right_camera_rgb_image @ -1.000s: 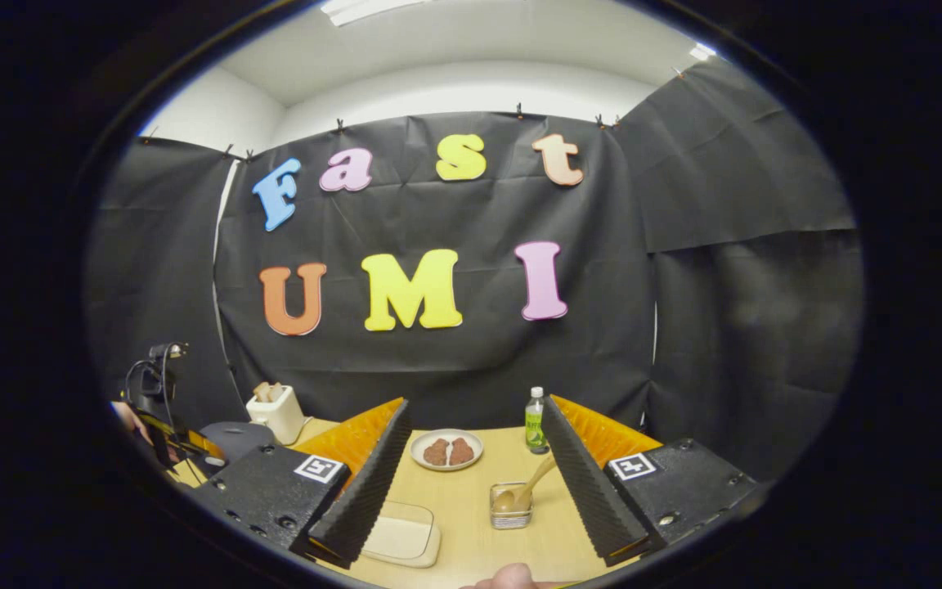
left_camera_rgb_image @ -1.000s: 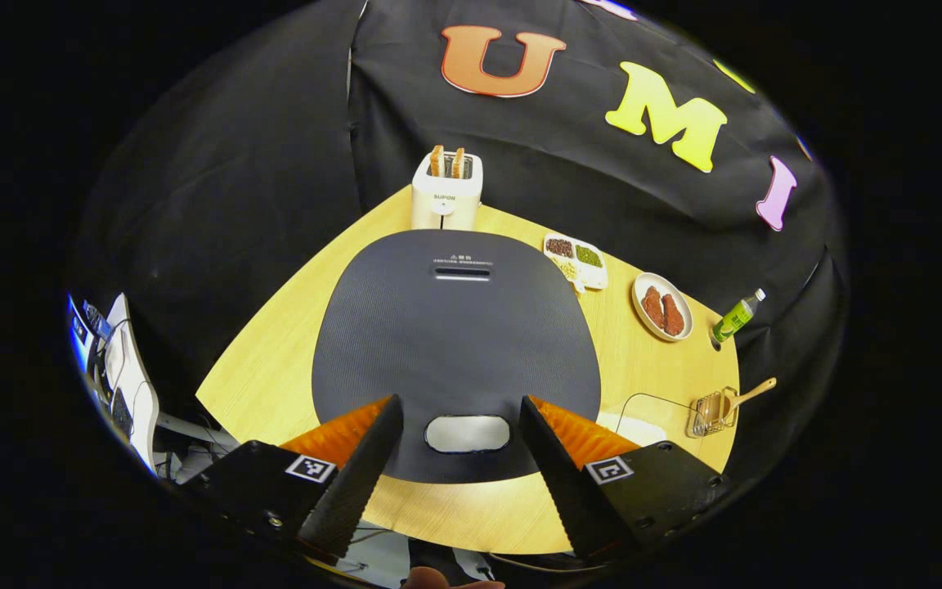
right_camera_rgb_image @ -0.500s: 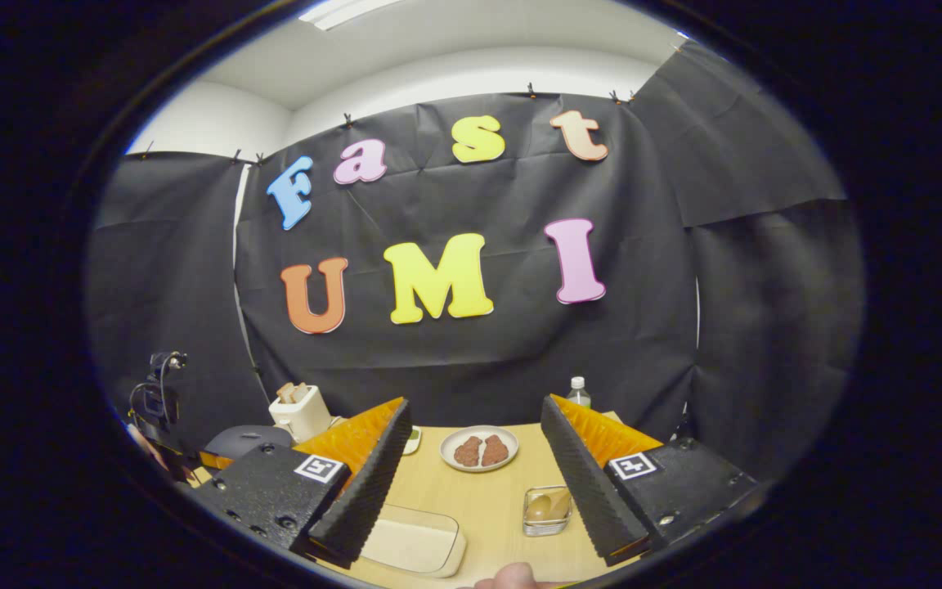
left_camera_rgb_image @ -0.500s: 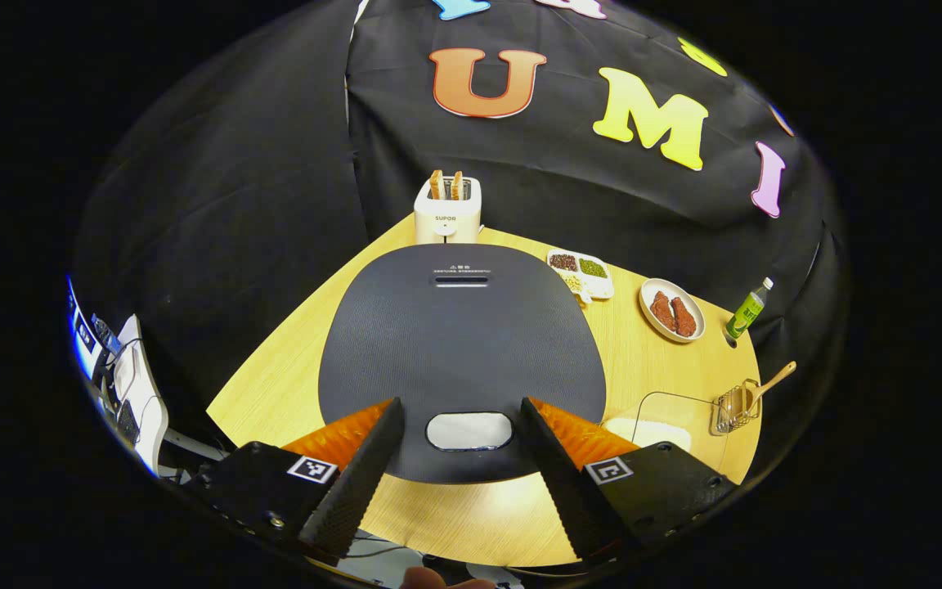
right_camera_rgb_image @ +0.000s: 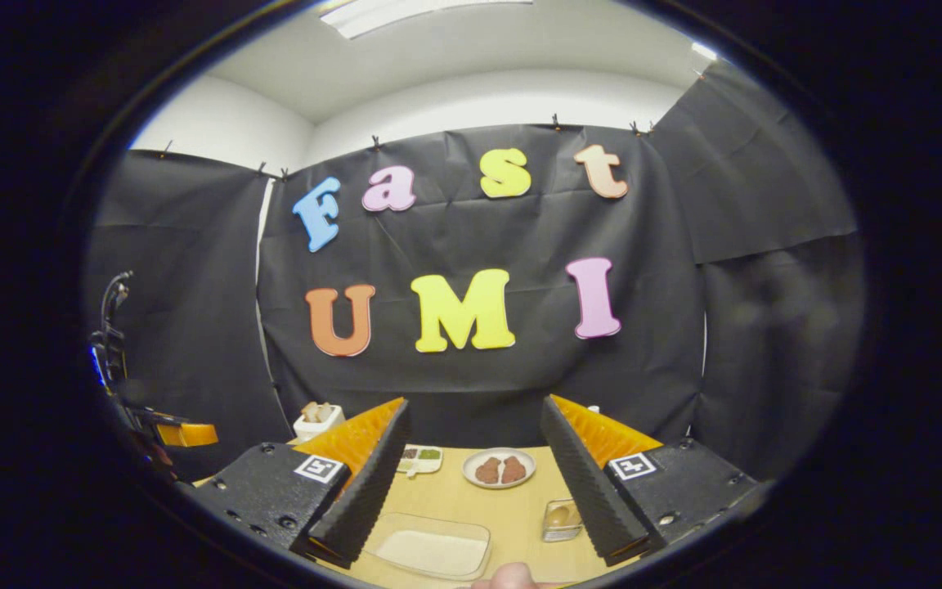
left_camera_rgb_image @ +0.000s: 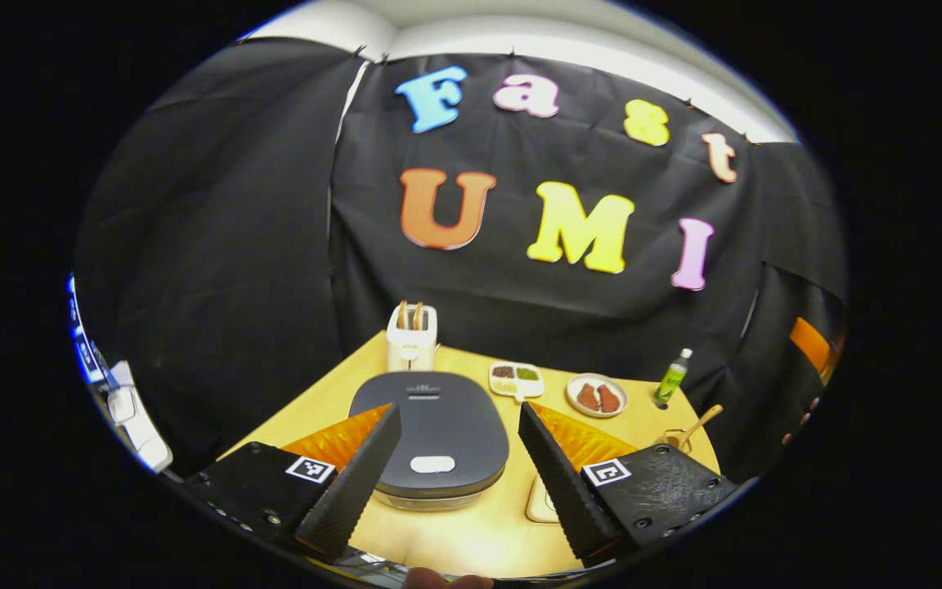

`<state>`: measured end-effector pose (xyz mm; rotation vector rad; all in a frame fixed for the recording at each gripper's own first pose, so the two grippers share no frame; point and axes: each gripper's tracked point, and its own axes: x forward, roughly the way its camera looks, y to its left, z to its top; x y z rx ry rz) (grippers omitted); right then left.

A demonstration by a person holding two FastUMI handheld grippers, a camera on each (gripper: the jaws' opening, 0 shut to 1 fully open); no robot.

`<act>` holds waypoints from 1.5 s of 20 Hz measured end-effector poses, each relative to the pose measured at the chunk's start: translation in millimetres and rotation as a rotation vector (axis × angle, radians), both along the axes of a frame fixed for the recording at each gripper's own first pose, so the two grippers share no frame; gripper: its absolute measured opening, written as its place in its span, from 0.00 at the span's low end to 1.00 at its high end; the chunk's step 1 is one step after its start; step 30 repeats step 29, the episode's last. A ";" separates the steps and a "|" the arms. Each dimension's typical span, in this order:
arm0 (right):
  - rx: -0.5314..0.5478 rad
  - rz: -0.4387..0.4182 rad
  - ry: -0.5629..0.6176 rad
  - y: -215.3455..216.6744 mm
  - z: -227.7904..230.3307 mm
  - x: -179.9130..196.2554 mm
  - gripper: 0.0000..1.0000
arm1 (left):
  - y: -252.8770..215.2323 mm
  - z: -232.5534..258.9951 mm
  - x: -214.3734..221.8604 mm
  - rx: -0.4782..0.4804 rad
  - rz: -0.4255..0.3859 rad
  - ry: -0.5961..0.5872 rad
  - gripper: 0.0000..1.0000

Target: Close the left gripper, press the button to open the rice cooker; take a wooden spoon from the chopstick holder with the right hand, scoop a spoonful of rice and pour it into the rice cooker, then put the wooden spoon back into the chopstick holder.

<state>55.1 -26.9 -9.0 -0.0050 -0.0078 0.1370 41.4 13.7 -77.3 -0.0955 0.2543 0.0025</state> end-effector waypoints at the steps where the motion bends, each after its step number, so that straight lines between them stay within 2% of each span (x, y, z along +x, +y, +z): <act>1: -0.013 -0.009 -0.001 4.8 0.5 -12.1 1.00 | -11.5 18.0 -13.8 0.010 -0.039 -0.051 0.95; 3: -0.024 -0.019 0.002 19.6 1.5 -41.8 0.99 | -32.4 51.6 -43.9 0.028 -0.113 -0.157 0.95; 6: -0.026 -0.060 -0.002 29.5 2.7 -89.5 0.99 | -57.8 71.4 -89.4 -0.038 -0.213 -0.214 0.94; 10: -0.026 -0.108 -0.003 38.4 -8.0 -150.5 0.99 | -46.2 86.2 -129.2 -0.011 -0.229 -0.287 0.95; 13: -0.019 -0.119 -0.002 45.9 -15.5 -182.9 0.99 | -45.4 88.0 -154.9 -0.012 -0.250 -0.318 0.94; 16: -0.011 -0.138 -0.015 47.1 -15.7 -201.1 0.99 | -39.0 89.6 -171.7 0.012 -0.258 -0.334 0.94; 23: -0.018 -0.137 -0.049 55.7 -1.1 -218.9 0.99 | -26.7 102.6 -187.7 -0.031 -0.227 -0.364 0.94; 30: -0.006 -0.161 -0.061 47.4 3.5 -225.3 0.99 | -41.5 99.9 -197.0 -0.019 -0.260 -0.367 0.94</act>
